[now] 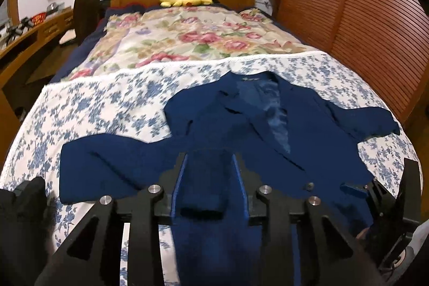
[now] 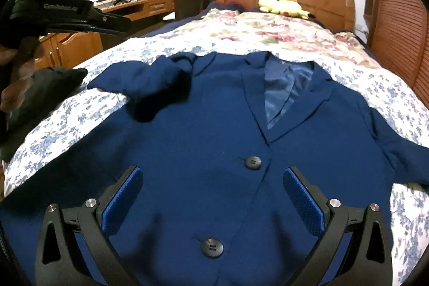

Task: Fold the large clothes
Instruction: 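Carry the sleeve across the jacket front with the left tool, then release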

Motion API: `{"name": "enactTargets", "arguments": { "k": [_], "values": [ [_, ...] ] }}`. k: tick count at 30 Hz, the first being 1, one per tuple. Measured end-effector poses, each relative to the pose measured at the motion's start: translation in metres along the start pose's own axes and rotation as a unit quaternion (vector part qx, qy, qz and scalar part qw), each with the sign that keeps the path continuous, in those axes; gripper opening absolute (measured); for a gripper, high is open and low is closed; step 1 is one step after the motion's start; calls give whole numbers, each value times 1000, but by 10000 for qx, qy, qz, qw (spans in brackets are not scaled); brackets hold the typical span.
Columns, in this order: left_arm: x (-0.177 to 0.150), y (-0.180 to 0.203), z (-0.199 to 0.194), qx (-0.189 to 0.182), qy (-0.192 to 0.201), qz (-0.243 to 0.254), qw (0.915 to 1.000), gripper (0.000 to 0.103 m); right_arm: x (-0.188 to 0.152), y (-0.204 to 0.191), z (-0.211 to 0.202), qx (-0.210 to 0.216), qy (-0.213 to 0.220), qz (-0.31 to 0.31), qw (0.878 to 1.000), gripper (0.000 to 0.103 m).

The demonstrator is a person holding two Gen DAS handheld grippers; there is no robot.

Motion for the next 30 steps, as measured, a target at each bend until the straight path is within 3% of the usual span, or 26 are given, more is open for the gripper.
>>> {"name": "enactTargets", "arguments": {
  "k": [2,5,13,17,22,25,29,30],
  "values": [
    [-2,-16,10,151,-72,-117,9998,53,1,-1,3,18,-45,-41,10000,103],
    [-4,-43,29,429,-188,-348,9983,66,8,2,13,49,-131,-52,9999,103],
    [-9,-106,81,470,-504,-1184,9906,67,10,4,26,56,-310,-80,9995,103],
    [-12,-125,97,-6,-613,-1795,9818,67,9,4,26,118,-350,-119,9992,103],
    [-11,-130,107,-117,-614,-1974,9783,66,9,7,29,191,-382,-78,9991,103],
    [-6,-129,111,-287,-645,-1934,9786,44,10,7,32,240,-401,-71,9989,103],
    [3,-121,114,-388,-700,-1784,9807,6,10,9,34,302,-426,-24,9986,103],
    [4,-118,112,-327,-682,-1732,9820,4,10,9,35,309,-426,-13,9986,103]
  ]
}}
Point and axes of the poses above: each gripper's, at about its wrist camera, not at the fingertips, and z roughly the way its jaws point, y to its right, x to its top, the point moved 1 cm from there along z, roughly the way its jaws point, and after that the axes turned 11 degrees about -y, right-handed, at the moved point
